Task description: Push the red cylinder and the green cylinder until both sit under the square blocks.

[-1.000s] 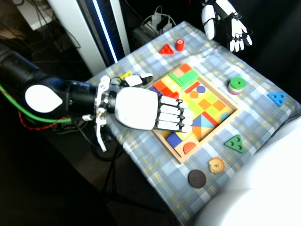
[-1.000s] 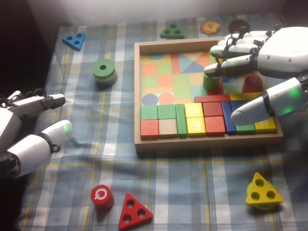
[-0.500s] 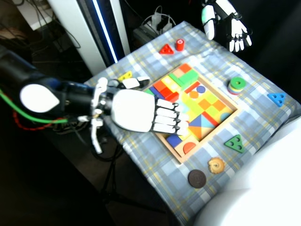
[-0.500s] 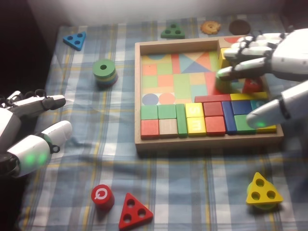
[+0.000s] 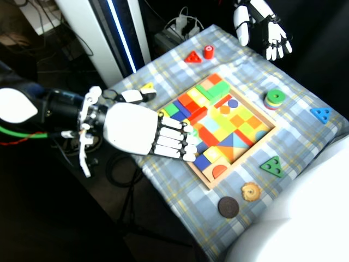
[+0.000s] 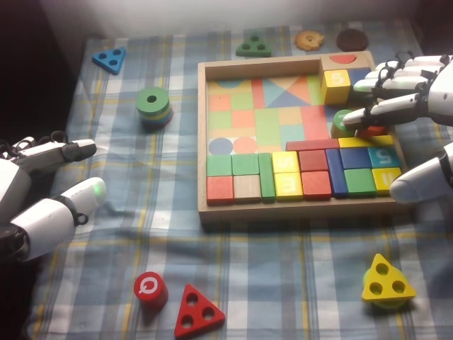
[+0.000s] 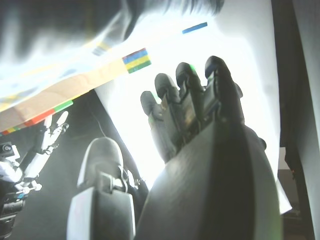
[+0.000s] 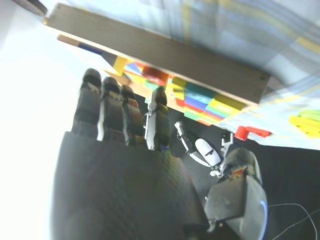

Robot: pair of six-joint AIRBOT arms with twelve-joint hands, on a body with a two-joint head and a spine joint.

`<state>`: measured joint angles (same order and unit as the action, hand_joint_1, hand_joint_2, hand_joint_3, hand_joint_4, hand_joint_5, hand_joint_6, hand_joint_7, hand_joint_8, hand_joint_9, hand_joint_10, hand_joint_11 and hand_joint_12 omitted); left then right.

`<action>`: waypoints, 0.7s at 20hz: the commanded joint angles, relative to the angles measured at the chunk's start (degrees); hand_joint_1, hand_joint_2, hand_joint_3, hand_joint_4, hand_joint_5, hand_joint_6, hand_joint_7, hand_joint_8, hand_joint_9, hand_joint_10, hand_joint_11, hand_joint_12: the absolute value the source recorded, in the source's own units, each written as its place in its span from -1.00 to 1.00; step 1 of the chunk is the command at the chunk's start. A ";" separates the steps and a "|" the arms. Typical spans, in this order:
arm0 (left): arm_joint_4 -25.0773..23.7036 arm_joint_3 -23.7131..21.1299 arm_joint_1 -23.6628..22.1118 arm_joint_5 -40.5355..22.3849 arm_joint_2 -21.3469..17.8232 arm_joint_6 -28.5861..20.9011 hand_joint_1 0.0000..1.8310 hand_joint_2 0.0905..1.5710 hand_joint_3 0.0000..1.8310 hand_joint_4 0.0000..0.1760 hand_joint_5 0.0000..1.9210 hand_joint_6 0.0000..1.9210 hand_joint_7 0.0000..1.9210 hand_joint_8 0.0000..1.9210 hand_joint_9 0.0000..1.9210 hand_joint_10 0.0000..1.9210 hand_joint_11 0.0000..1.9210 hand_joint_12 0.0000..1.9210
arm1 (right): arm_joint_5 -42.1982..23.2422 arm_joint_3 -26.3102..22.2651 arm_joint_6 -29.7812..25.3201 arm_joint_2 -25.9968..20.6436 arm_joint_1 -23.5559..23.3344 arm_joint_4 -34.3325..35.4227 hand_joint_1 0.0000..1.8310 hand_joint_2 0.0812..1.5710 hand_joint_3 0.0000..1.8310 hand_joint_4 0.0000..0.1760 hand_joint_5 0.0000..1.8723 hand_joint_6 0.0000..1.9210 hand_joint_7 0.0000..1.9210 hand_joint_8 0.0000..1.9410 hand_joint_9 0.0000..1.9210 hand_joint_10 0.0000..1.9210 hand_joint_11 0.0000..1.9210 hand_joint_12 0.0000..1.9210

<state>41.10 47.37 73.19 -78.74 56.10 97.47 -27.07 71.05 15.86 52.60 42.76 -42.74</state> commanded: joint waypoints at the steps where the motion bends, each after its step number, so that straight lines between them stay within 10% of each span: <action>1: -1.84 0.37 -0.50 -6.34 0.05 -0.49 -0.48 0.53 -1.00 -0.51 -0.36 -1.00 -0.45 -1.00 -0.66 -1.00 -1.00 -0.86 | -4.30 -0.26 -0.24 -0.13 -0.37 1.69 -1.00 -0.04 -1.00 0.89 -0.75 -1.00 -1.00 -1.00 -1.00 -1.00 -1.00 -1.00; 14: -1.64 0.32 -0.46 -6.39 0.05 -0.50 -0.49 0.53 -1.00 -0.31 -0.38 -1.00 -0.47 -1.00 -0.67 -1.00 -1.00 -0.91 | -7.07 -0.37 4.96 -0.13 -0.49 8.79 -1.00 -0.01 -0.99 0.54 -0.72 -0.99 -1.00 -1.00 -1.00 -1.00 -1.00 -1.00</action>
<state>41.17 47.37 73.19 -78.74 56.10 97.45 -28.84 70.72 21.37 52.60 42.76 -35.64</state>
